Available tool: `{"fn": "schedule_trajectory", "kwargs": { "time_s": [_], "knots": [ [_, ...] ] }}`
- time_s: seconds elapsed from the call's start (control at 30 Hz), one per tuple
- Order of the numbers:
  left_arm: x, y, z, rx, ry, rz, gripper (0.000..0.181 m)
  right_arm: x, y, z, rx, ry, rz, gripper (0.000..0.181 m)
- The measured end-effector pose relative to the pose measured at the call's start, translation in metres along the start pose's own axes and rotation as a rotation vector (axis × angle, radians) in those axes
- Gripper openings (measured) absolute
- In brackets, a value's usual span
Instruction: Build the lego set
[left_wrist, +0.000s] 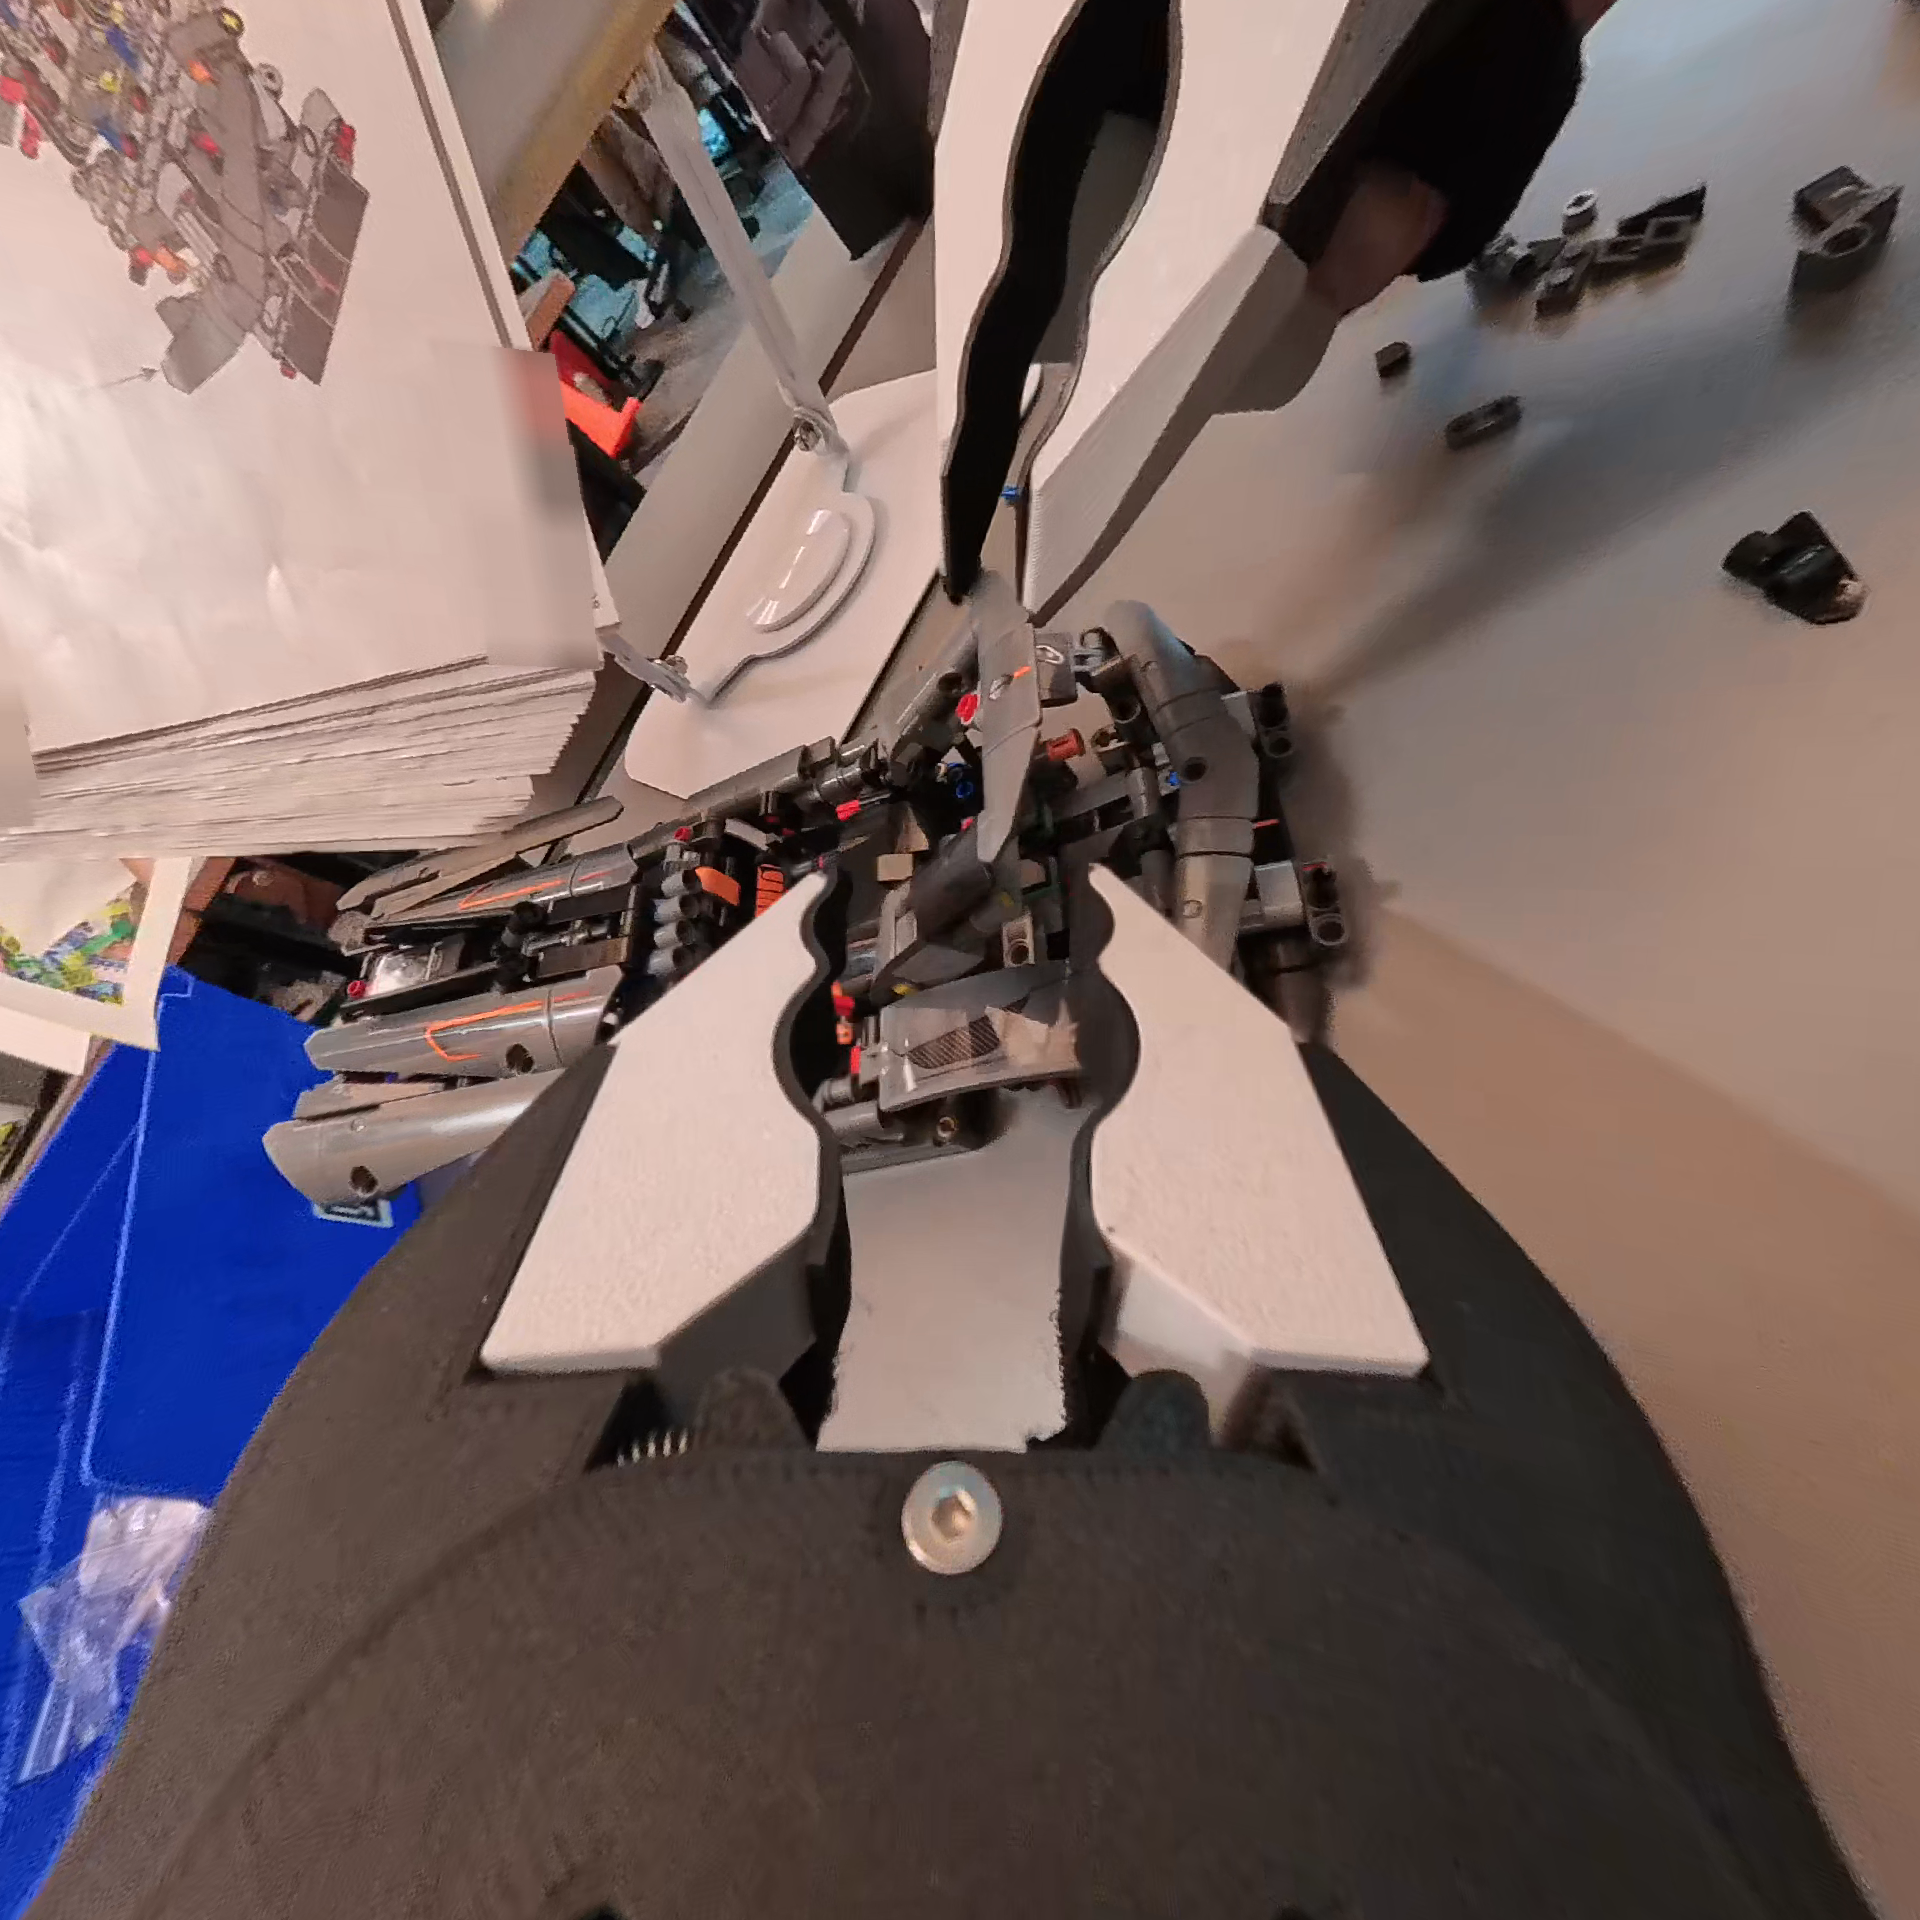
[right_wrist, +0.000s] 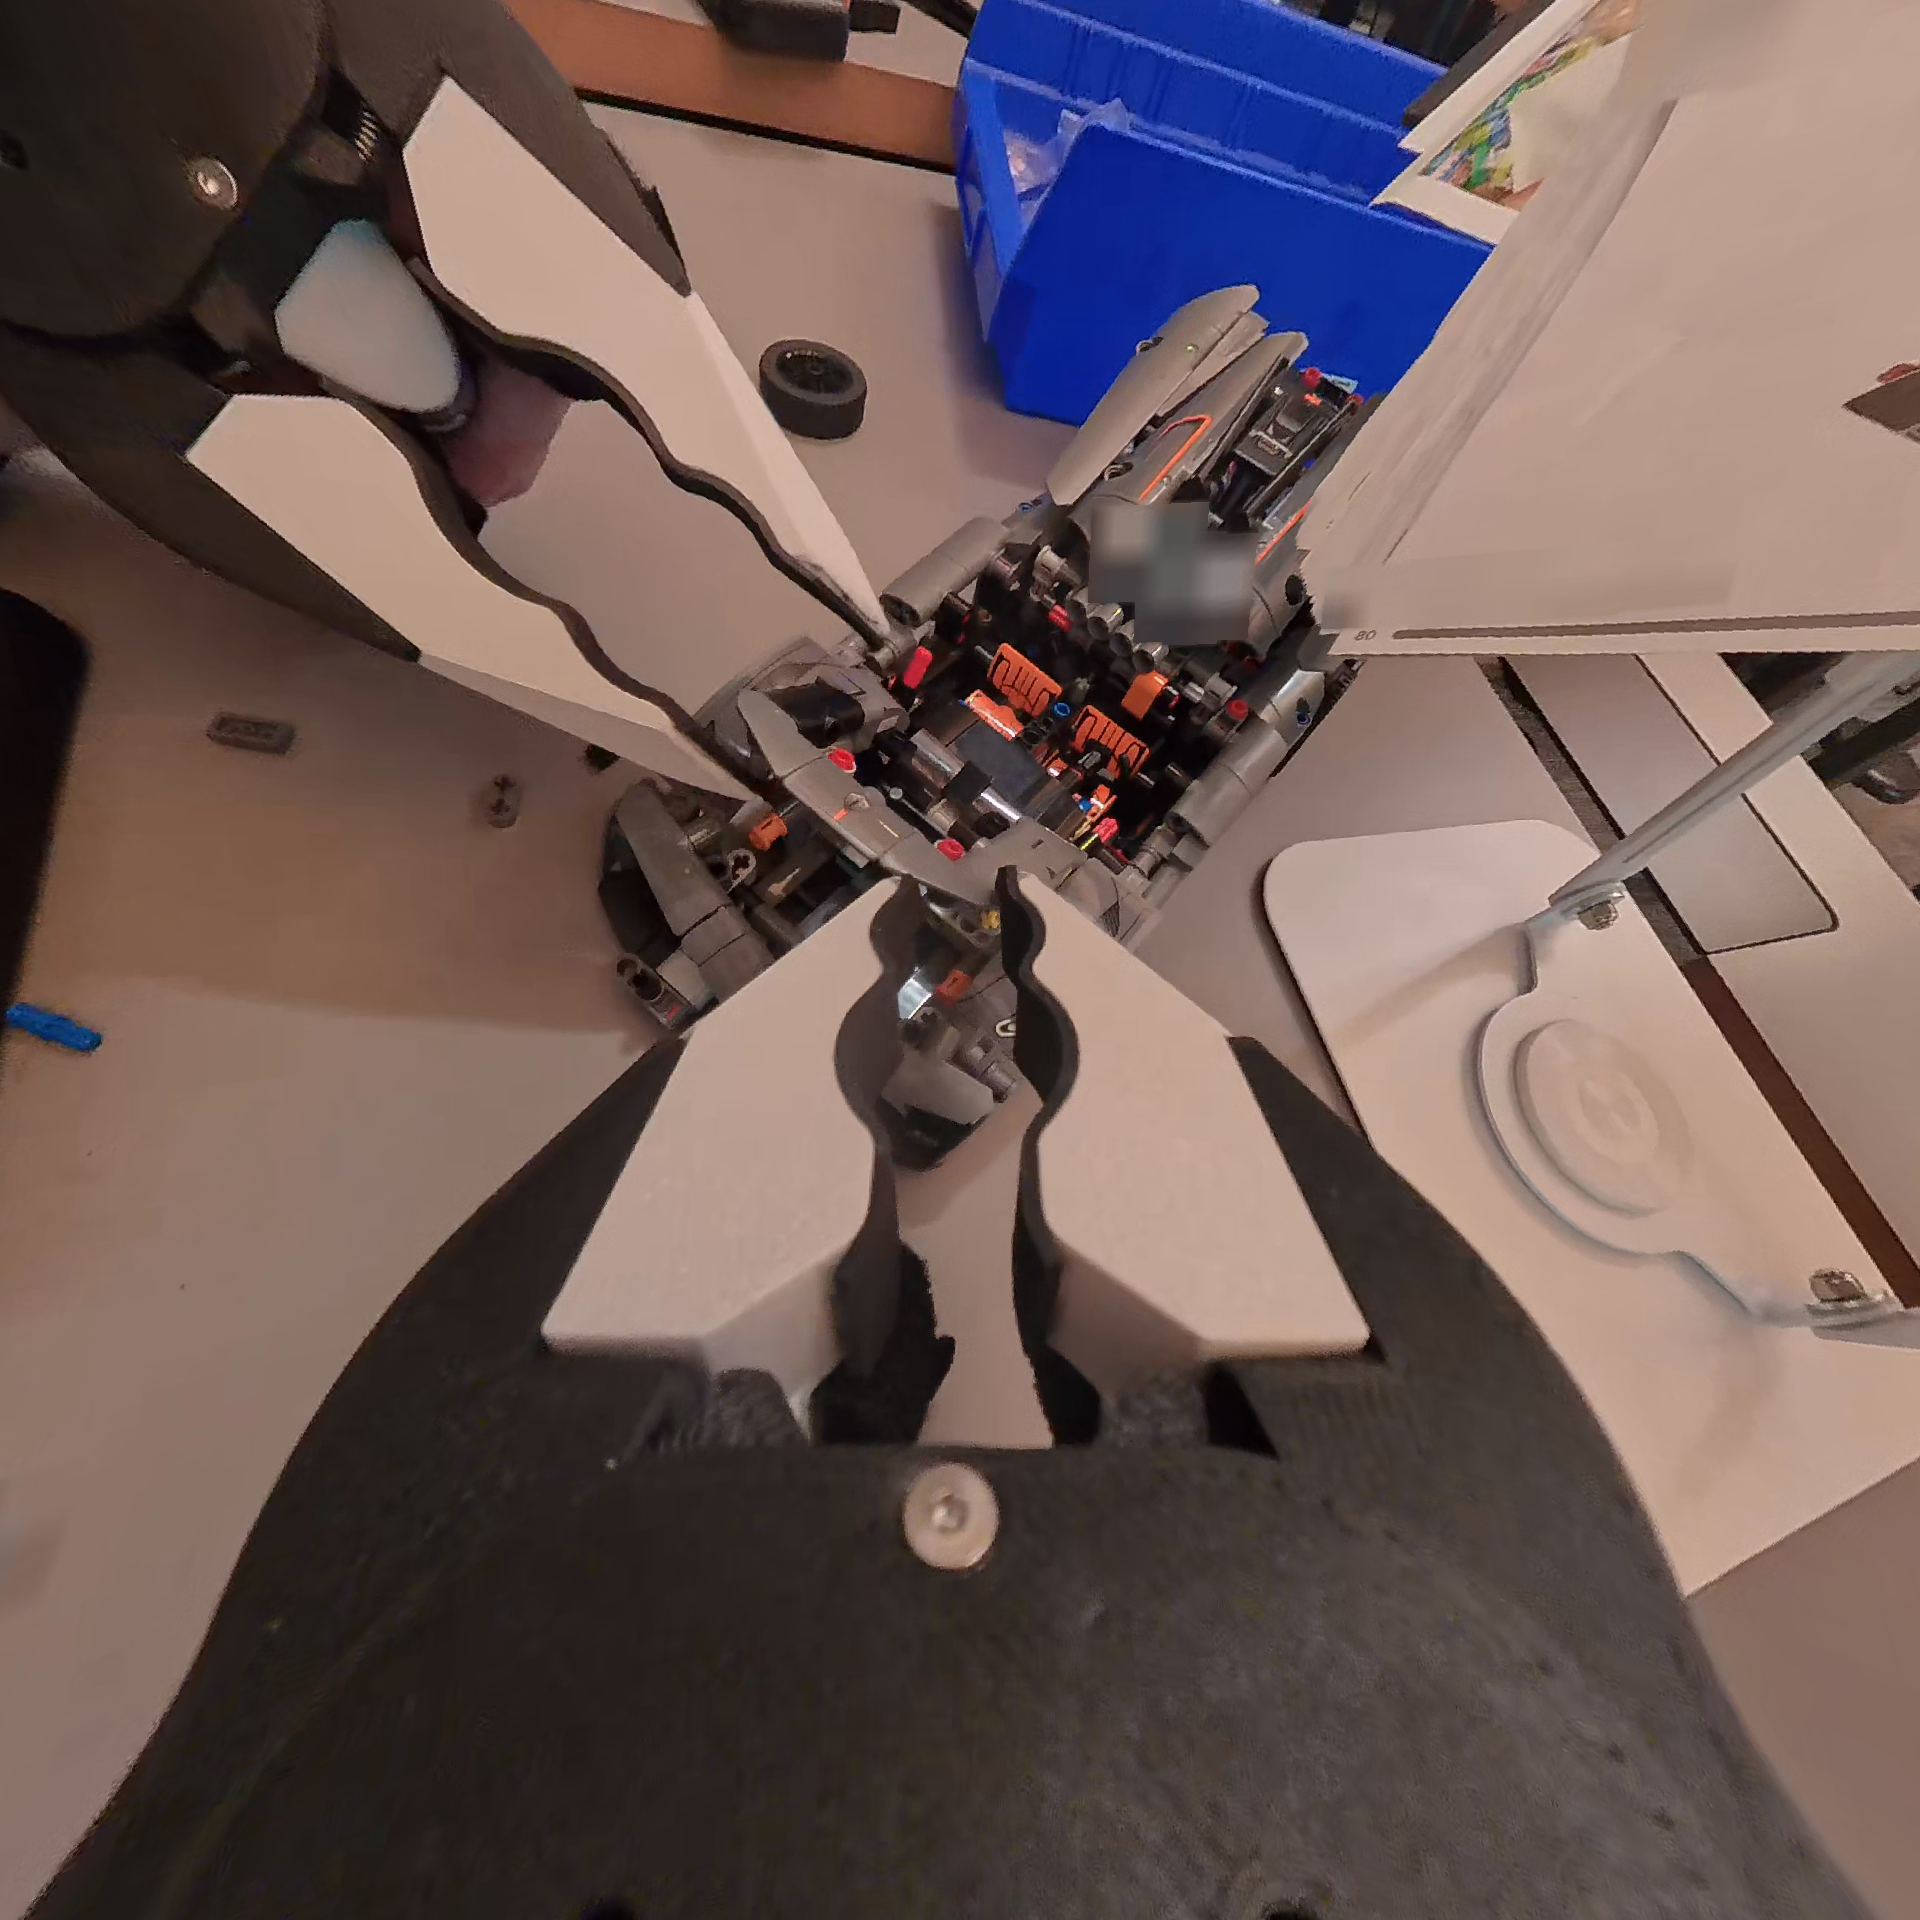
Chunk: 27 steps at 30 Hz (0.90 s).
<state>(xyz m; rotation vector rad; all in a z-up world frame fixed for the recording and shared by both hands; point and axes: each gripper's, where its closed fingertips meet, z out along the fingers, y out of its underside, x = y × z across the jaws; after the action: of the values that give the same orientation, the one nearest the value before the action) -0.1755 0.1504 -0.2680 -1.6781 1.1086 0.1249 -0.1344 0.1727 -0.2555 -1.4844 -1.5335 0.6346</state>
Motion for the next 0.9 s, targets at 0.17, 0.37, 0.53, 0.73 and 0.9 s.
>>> {"fn": "schedule_trajectory", "kwargs": {
  "time_s": [0.17,0.37,0.53,0.73,0.9],
  "knots": [
    [-0.005,-0.004,0.004,0.017,0.000,-0.017,0.019,0.008,-0.005,-0.003,0.031,0.021,0.055,0.011],
    [-0.009,-0.003,0.007,0.019,0.017,-0.070,0.012,0.014,0.001,-0.005,0.015,0.019,0.088,0.017],
    [-0.016,-0.001,0.007,0.033,0.031,-0.158,0.012,0.005,0.015,0.003,-0.046,-0.015,0.062,0.018],
    [-0.018,-0.001,0.008,0.075,0.118,-0.314,0.013,-0.009,0.028,0.013,-0.101,-0.063,0.006,0.022],
    [-0.015,-0.003,0.008,0.097,0.147,-0.356,0.015,-0.023,0.032,0.016,-0.113,-0.113,-0.065,0.025]
  ]
}}
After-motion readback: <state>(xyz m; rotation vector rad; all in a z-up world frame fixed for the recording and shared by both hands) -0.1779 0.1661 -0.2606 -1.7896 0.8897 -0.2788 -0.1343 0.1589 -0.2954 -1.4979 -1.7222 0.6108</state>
